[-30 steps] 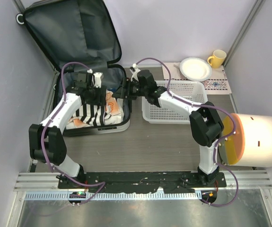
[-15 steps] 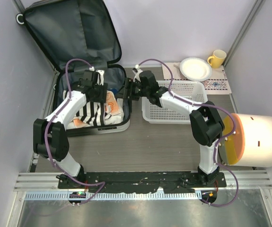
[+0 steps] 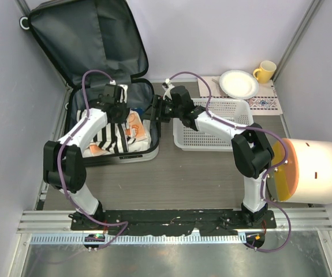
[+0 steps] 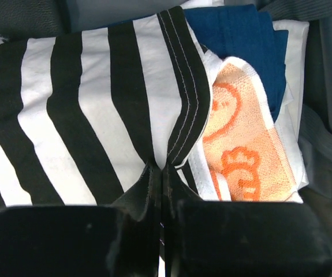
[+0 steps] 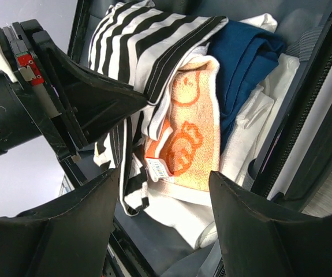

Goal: Open, take out, and arrange the luggage

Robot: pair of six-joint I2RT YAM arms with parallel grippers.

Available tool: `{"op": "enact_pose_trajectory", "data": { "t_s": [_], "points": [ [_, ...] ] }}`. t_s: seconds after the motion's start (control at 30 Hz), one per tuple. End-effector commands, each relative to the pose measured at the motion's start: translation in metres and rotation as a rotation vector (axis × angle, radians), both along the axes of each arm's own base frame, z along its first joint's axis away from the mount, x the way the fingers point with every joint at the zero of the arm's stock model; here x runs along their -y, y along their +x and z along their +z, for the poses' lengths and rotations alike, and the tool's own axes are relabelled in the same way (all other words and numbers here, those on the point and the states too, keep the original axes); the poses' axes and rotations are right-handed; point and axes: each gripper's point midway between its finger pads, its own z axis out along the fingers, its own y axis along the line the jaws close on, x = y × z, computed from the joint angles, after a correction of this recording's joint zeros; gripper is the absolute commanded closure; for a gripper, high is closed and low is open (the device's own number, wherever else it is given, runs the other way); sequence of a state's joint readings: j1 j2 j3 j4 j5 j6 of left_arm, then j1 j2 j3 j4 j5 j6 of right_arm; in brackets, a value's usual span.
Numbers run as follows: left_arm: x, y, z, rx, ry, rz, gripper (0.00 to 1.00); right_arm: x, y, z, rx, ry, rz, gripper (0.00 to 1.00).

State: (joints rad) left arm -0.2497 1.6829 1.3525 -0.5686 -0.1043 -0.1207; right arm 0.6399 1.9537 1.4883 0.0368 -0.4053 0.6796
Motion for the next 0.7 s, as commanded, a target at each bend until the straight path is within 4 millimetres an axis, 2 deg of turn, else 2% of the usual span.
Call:
{"op": "enact_pose_trajectory", "data": {
  "t_s": [0.0,0.07,0.13,0.17,0.27,0.33,0.67],
  "points": [
    [-0.005,0.007,0.036,0.087,-0.044,0.008,1.0,-0.005,0.003,0.03,0.071,0.056,0.0,0.31],
    [-0.006,0.004,0.041,0.102,-0.055,0.006,0.97,-0.007,0.005,0.03,0.068,0.062,-0.001,0.31],
    [-0.001,0.001,0.042,0.1,-0.078,-0.006,0.77,-0.008,0.005,0.03,0.065,0.065,0.0,0.31],
    [0.0,0.001,0.042,0.104,-0.087,0.0,0.59,-0.009,0.004,0.029,0.064,0.064,0.002,0.31],
    [0.008,0.0,0.039,0.095,-0.085,-0.004,0.51,-0.009,0.004,0.029,0.065,0.063,0.002,0.31],
    [0.013,0.0,0.036,0.09,-0.072,-0.011,0.51,-0.008,0.004,0.029,0.068,0.061,0.001,0.31],
    [0.008,0.008,0.014,0.054,0.054,0.039,0.51,-0.003,0.002,0.024,0.063,0.044,-0.005,0.31]
  ]
}}
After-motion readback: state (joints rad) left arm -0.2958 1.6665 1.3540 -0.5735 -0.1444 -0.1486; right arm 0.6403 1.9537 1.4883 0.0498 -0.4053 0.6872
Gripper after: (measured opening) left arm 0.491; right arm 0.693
